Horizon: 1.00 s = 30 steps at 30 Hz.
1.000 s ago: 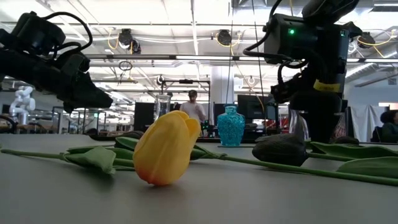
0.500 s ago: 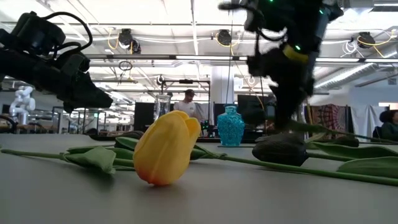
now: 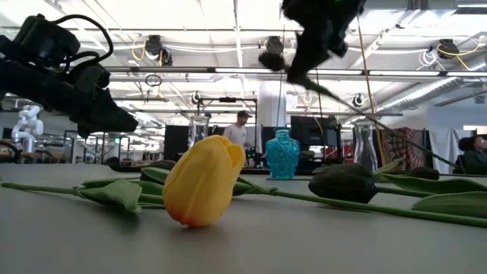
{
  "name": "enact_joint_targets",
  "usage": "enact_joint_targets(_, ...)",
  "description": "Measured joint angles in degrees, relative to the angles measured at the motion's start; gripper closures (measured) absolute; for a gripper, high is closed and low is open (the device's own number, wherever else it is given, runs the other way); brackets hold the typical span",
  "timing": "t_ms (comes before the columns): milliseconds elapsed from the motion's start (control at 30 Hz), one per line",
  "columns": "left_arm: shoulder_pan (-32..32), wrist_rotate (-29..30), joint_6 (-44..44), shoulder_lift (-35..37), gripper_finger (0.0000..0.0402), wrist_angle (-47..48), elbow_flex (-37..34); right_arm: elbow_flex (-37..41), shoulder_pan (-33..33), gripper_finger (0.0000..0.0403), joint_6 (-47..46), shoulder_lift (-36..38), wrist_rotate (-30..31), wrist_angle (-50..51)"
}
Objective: Sort flowers into vase by color
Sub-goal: Put the black flower into the left transparent flower vase
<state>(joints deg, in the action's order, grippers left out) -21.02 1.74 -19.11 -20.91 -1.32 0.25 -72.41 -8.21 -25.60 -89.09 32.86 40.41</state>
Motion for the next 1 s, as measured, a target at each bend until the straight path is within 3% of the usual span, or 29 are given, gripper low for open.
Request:
enact_joint_targets(333,-0.02,0.0,0.0,-0.02,0.0288,0.0,0.0,-0.01,-0.13,0.0401,6.35,14.05,5.07,-0.89)
enact_joint_targets(800,-0.02,0.0,0.01,-0.02,0.0288,0.04,0.0,0.07,-0.15,0.0401,20.18,29.84,6.34,-3.63)
enact_joint_targets(1000,-0.01,0.0,0.01,-0.02,0.0288,0.04,0.0,7.36,0.41,0.0401,26.63,38.71,6.34,-11.45)
